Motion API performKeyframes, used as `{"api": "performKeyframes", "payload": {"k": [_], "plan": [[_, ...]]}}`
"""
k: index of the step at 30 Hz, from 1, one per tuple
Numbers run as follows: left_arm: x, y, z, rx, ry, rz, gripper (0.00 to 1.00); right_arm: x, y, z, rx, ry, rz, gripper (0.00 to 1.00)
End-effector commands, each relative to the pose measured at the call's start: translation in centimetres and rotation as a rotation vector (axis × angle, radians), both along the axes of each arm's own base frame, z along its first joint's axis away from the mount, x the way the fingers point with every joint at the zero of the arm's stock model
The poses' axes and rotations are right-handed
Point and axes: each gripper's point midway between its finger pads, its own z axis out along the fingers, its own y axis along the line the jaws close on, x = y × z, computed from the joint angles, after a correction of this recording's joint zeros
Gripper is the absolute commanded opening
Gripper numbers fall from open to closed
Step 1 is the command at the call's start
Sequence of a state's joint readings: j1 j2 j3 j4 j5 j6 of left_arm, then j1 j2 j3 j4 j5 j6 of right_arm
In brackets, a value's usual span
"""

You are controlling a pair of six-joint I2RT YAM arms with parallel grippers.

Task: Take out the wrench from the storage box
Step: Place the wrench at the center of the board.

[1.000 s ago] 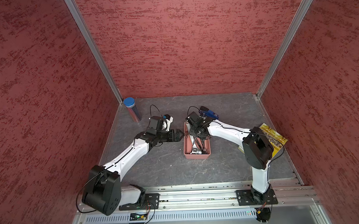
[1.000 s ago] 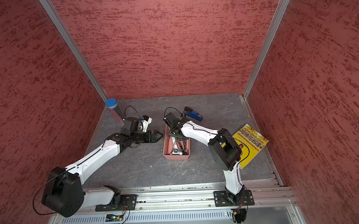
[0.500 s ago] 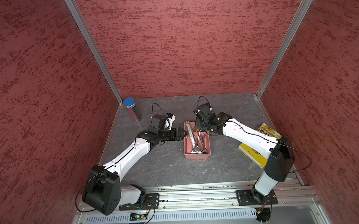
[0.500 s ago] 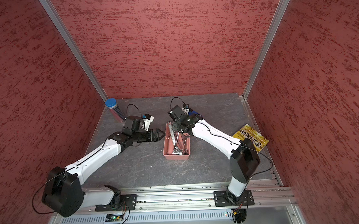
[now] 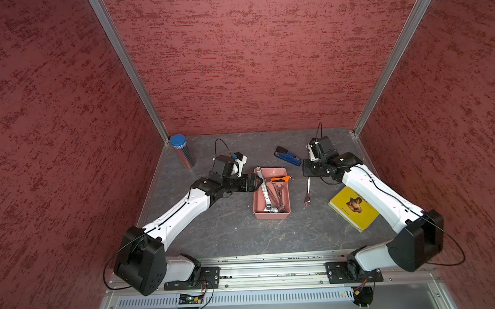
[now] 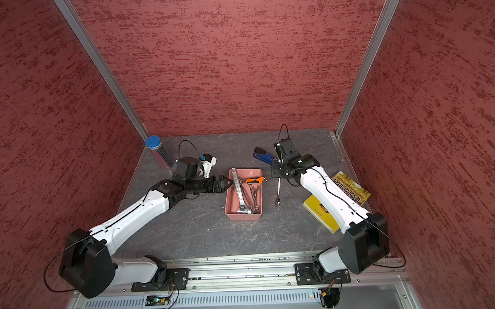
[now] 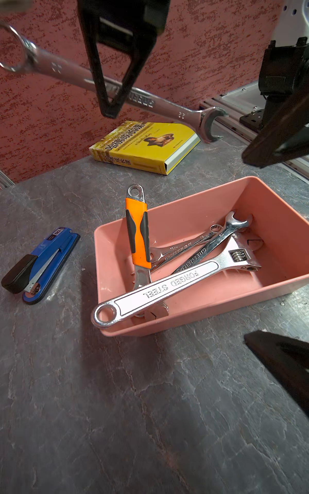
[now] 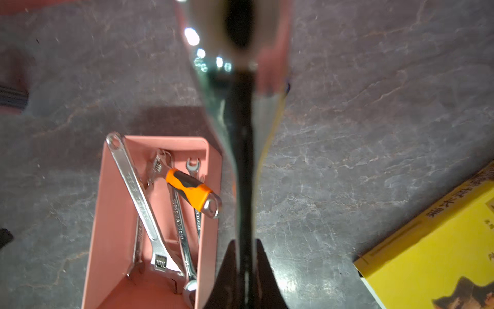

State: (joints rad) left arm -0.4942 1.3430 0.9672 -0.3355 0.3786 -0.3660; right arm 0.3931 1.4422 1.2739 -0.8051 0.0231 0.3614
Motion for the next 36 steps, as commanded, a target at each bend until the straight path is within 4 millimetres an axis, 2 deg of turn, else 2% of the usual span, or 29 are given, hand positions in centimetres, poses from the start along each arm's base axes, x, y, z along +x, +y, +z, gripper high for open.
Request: {"api": "performKeyframes", "payload": {"k": [1,6,15,24,36], "plan": [[0.3,-0.1,0.6,0.008,-0.011,0.012,1.0,0.5,1.5,-0.9,0.082,-0.016,0.115,0.0],[-0.1,0.4,0.2,0.026,-0.001,0.02,1.0,1.9,1.6,-5.4,0.133,0.036,0.129,0.0],[-1.1,1.3,-0.5,0.04,0.017,0.044,1.0,3.5,1.8,-10.6,0.197,0.098,0.106,0.0],[-1.7,1.9,-1.1,0.053,0.033,0.053,1.0,4.7,2.8,-14.2,0.245,0.167,0.086,0.0],[-1.9,2.1,-1.7,0.068,0.052,0.058,1.0,4.8,1.7,-17.6,0.183,0.236,0.035,0.01]]}}
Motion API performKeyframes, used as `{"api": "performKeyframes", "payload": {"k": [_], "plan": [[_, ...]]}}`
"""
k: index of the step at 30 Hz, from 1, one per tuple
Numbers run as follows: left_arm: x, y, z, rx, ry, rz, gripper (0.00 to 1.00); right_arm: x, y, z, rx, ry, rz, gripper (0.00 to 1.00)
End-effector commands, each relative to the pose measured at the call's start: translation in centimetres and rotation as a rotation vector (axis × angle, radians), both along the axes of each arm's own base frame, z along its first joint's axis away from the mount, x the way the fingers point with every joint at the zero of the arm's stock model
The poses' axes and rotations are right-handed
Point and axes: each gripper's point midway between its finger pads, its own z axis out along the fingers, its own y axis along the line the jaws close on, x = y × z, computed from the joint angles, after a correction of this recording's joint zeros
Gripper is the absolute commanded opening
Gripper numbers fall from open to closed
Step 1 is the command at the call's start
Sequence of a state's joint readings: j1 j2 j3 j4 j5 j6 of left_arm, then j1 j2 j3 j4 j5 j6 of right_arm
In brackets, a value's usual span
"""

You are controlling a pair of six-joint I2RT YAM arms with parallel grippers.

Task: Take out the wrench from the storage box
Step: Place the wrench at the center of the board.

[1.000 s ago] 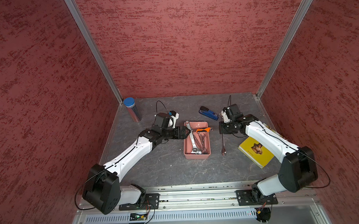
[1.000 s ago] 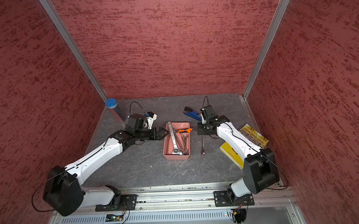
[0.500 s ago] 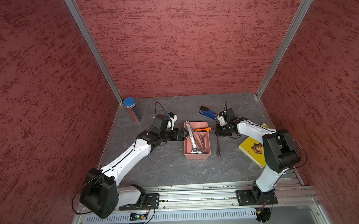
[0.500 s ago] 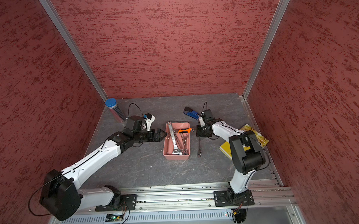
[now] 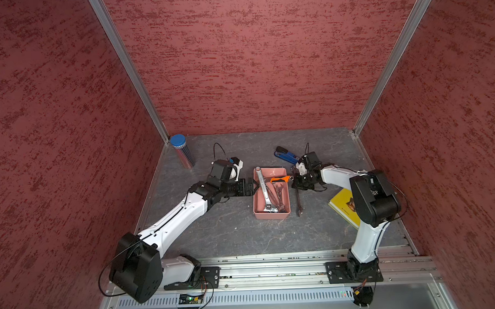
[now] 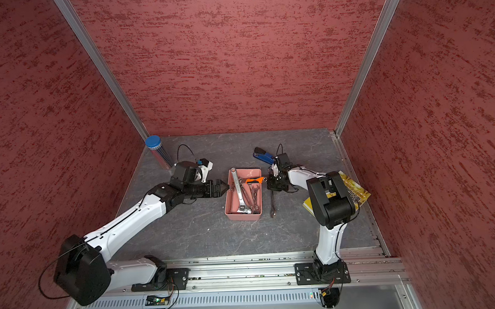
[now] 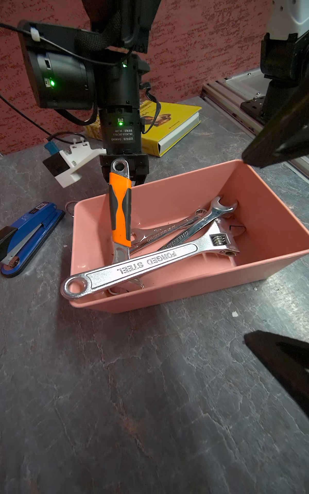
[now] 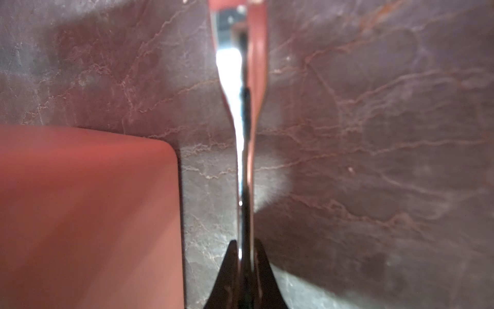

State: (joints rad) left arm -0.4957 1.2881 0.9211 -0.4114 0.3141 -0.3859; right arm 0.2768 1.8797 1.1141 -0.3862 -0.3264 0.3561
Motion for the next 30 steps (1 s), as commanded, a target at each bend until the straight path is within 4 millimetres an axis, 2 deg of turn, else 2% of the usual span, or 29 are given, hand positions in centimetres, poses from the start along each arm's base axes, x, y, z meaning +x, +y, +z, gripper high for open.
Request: {"api": "performKeyframes", "payload": {"k": [1,4,12,17,22,30], "plan": [[-0.5,0.2,-0.1,0.007,0.003,-0.002,1.0,1.2,-1.0,-0.9,-0.055,-0.029,-0.029,0.01],[-0.4,0.3,-0.3,0.009,0.007,0.001,1.0,1.1,-1.5,-1.3,-0.069,-0.023,-0.044,0.08],[-0.2,0.0,-0.6,0.008,0.019,-0.008,1.0,0.8,-2.3,-1.7,-0.1,-0.01,-0.046,0.19],[0.0,-0.1,-0.6,0.006,0.021,-0.011,1.0,0.4,-2.7,-2.0,-0.11,0.003,-0.058,0.2],[0.1,-0.1,-0.5,0.007,0.023,-0.014,1.0,0.6,-3.3,-0.8,-0.12,-0.015,-0.078,0.2],[0.1,-0.2,-0.5,0.003,0.024,-0.018,1.0,0.3,-3.4,1.7,-0.101,-0.034,-0.091,0.25]]}}
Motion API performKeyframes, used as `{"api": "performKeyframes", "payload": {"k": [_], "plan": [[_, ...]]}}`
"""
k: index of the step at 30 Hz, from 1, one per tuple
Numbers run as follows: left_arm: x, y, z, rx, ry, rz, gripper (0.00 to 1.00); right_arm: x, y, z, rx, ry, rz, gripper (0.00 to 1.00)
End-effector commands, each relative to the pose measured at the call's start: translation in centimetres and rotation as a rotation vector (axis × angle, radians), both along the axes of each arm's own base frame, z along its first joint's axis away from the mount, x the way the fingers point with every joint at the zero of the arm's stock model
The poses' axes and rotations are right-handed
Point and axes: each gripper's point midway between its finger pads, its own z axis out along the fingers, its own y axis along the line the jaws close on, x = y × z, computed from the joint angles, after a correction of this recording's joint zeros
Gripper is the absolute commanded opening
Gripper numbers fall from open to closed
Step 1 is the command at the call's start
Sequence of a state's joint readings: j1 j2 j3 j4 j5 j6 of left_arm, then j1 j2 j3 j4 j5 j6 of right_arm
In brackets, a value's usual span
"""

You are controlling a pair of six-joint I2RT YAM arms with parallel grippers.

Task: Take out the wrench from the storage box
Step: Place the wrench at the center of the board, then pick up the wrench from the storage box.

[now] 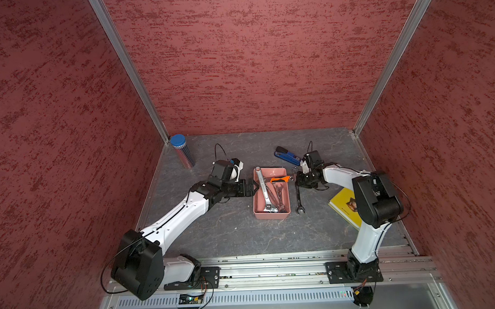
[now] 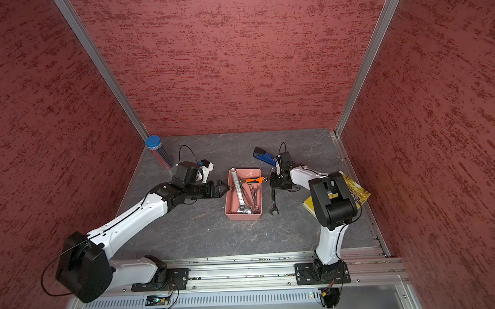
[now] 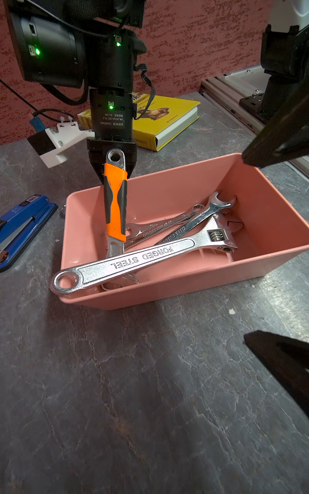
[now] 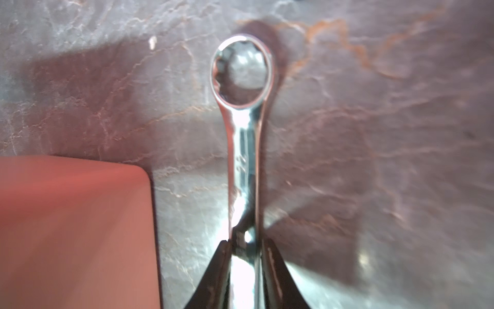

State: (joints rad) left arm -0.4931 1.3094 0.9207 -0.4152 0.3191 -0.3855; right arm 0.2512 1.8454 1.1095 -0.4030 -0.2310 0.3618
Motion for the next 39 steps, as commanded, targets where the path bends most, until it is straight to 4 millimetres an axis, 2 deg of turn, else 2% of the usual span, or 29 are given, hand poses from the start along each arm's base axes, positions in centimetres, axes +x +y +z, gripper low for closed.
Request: {"api": "performKeyframes", "payload": {"k": [1,5,10,15,19,22,26,35,39], "plan": [[0.2,-0.3,0.3,-0.007,-0.001,-0.016,1.0,-0.6,-0.9,1.4,-0.021,-0.005,-0.019,0.26],[0.2,-0.2,0.5,-0.007,-0.004,-0.017,1.0,-0.5,-1.0,4.0,-0.015,-0.052,-0.021,0.27],[0.3,0.0,1.3,-0.004,-0.021,-0.015,1.0,-0.1,-0.4,10.6,0.022,-0.156,-0.003,0.31],[0.6,0.5,2.1,-0.006,-0.039,-0.008,1.0,-2.1,3.0,15.4,0.094,-0.22,0.057,0.38],[0.8,1.1,2.5,-0.009,-0.047,0.009,1.0,-4.2,6.4,17.1,0.126,-0.239,0.102,0.43],[0.8,1.4,3.0,-0.019,-0.055,0.017,1.0,-5.6,9.9,17.0,0.13,-0.241,0.13,0.47],[0.9,1.3,3.4,-0.041,-0.06,0.025,1.0,-6.4,13.7,14.6,0.095,-0.223,0.139,0.5],[0.1,1.6,3.2,-0.071,-0.054,0.046,1.0,-4.6,18.0,9.8,0.048,-0.211,0.169,0.5],[-0.4,1.9,2.9,-0.069,-0.048,0.051,1.0,-4.1,18.8,7.3,-0.004,-0.195,0.178,0.49]]}}
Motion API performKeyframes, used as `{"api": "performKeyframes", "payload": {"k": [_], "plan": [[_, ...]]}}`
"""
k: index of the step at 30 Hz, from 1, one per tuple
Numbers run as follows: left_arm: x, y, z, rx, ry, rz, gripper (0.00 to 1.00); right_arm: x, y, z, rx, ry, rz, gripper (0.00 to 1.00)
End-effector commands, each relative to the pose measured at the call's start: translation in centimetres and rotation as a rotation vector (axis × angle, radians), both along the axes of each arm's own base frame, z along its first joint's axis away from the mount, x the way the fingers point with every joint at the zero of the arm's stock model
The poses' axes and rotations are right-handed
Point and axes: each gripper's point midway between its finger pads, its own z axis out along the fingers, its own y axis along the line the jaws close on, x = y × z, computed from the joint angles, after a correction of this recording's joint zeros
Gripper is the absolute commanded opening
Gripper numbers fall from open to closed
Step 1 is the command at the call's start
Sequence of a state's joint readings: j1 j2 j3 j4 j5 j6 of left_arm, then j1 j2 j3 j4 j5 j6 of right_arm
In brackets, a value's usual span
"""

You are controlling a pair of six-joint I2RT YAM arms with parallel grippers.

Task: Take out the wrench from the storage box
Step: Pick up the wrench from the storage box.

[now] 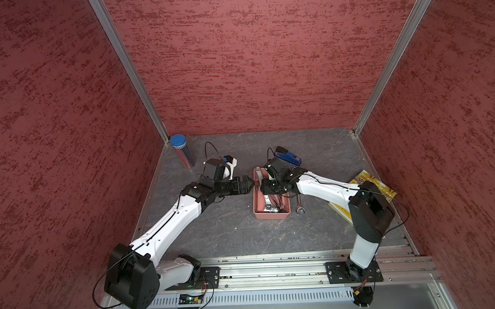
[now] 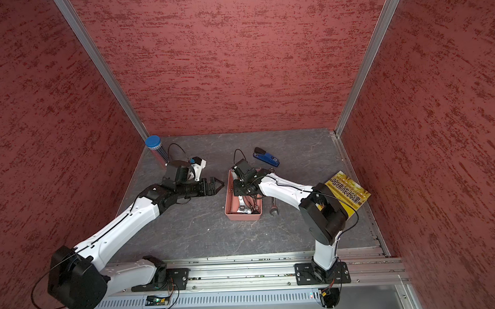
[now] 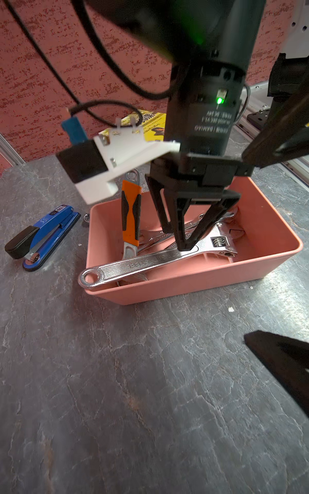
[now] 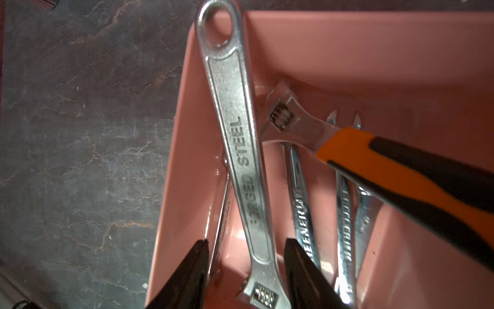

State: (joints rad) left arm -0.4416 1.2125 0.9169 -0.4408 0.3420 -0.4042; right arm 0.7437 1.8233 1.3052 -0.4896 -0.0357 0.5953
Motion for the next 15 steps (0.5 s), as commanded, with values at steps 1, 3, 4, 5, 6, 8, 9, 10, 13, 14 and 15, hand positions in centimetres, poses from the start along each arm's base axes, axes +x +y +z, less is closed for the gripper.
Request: {"api": "performKeyframes", "payload": {"k": [1,3,4,5,6,8,9,10,13,14,15], "plan": [[-0.3,0.2,0.0,-0.015,-0.006,0.005,1.0,1.8,1.4,0.6,0.001,-0.086,-0.017,0.49],[-0.4,0.3,-0.1,-0.013,-0.005,0.007,1.0,2.1,1.7,-0.1,-0.015,-0.091,-0.015,0.48],[-0.5,0.4,-0.1,-0.015,-0.005,0.008,1.0,2.3,1.8,-0.3,-0.017,-0.093,-0.015,0.47],[-0.5,0.4,-0.2,-0.014,-0.004,0.009,1.0,2.5,1.9,-0.7,-0.025,-0.092,-0.014,0.46],[-0.6,0.4,-0.2,-0.016,-0.005,0.01,1.0,2.5,1.8,-1.0,-0.039,-0.09,-0.017,0.45],[-0.6,0.5,-0.3,-0.013,-0.004,0.01,1.0,2.6,1.4,-2.1,-0.071,-0.074,-0.026,0.45],[-0.6,0.5,-0.4,-0.011,-0.002,0.009,1.0,2.5,1.4,-2.5,-0.077,-0.069,-0.026,0.44],[-0.6,0.6,-0.5,-0.01,-0.001,0.011,1.0,2.6,1.4,-2.8,-0.078,-0.067,-0.026,0.44],[-0.7,0.6,-0.7,-0.01,0.002,0.01,1.0,2.6,1.7,-3.3,-0.078,-0.059,-0.016,0.4],[-0.7,0.6,-0.8,-0.01,0.003,0.01,1.0,2.6,1.7,-3.5,-0.083,-0.06,-0.017,0.39],[-0.7,0.6,-0.8,-0.009,0.005,0.009,1.0,2.7,1.7,-3.6,-0.085,-0.061,-0.016,0.37]]}}
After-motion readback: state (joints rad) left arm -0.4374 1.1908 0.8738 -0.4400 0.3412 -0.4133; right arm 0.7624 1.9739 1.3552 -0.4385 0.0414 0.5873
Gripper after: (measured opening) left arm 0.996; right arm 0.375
